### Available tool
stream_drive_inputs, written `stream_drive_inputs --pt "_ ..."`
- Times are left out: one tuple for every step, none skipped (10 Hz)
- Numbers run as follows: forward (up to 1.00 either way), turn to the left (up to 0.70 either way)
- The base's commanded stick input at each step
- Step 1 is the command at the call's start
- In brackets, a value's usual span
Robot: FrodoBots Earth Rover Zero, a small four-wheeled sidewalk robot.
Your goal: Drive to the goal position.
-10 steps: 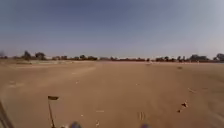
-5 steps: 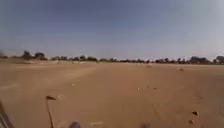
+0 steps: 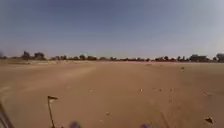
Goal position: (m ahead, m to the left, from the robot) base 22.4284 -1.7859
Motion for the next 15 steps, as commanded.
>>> stream_drive_inputs --pt "0.50 0.00" --pt "0.50 0.00" --pt "0.50 0.00" --pt "0.50 0.00" --pt "0.50 0.00" --pt "0.50 0.00" --pt "0.50 0.00" --pt "0.50 0.00" --pt "0.50 0.00" --pt "0.50 0.00" --pt "0.50 0.00" --pt "0.50 0.00" --pt "0.50 0.00" --pt "0.50 0.00" --pt "0.50 0.00"
